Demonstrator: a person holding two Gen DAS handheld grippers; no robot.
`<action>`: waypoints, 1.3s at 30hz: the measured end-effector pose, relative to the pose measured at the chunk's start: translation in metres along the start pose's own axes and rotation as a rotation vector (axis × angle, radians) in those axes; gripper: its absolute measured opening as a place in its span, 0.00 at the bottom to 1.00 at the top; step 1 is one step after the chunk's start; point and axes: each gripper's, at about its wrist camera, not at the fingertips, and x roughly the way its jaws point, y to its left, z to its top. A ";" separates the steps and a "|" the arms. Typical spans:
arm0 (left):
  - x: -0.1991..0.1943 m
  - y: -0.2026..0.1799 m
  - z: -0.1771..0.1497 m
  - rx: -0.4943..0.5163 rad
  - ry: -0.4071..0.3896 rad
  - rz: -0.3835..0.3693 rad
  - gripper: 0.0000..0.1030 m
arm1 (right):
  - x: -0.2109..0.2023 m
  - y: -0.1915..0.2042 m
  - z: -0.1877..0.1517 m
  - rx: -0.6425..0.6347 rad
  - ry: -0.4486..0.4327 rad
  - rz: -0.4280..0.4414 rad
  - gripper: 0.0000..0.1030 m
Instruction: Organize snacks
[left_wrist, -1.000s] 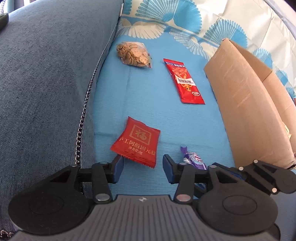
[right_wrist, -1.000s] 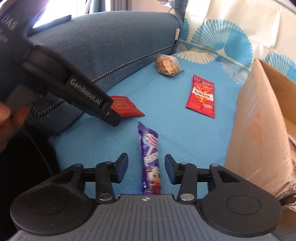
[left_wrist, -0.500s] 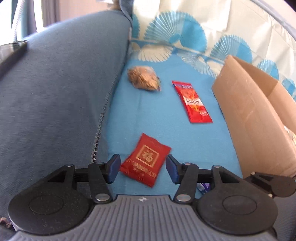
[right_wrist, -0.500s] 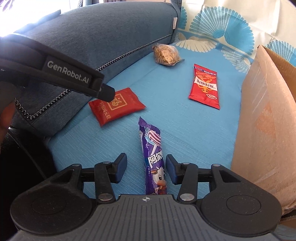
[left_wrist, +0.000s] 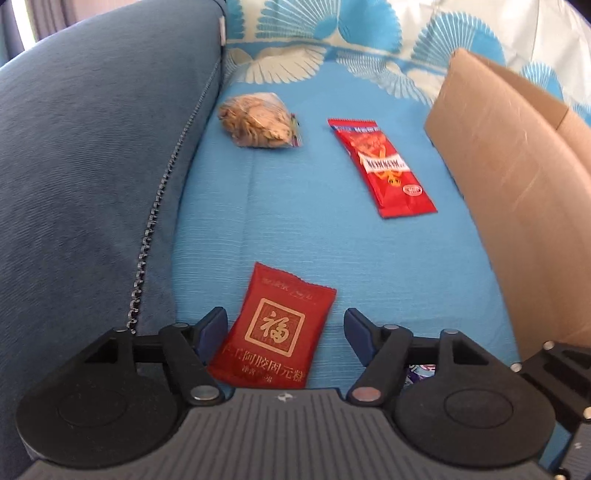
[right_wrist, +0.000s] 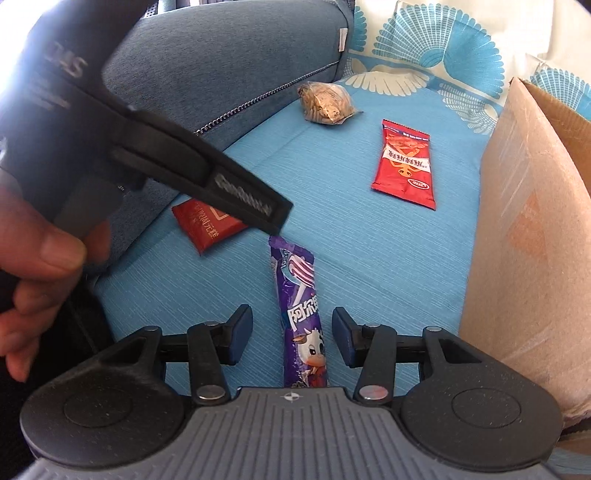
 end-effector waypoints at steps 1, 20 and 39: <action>0.002 -0.001 0.000 0.001 0.004 0.007 0.73 | 0.000 -0.001 0.000 0.004 -0.001 0.001 0.48; -0.012 0.001 -0.005 -0.014 -0.019 -0.018 0.47 | -0.007 0.004 0.000 -0.036 -0.035 -0.018 0.19; -0.026 0.017 -0.026 -0.144 0.134 -0.177 0.48 | -0.012 -0.001 -0.002 0.030 0.005 -0.018 0.21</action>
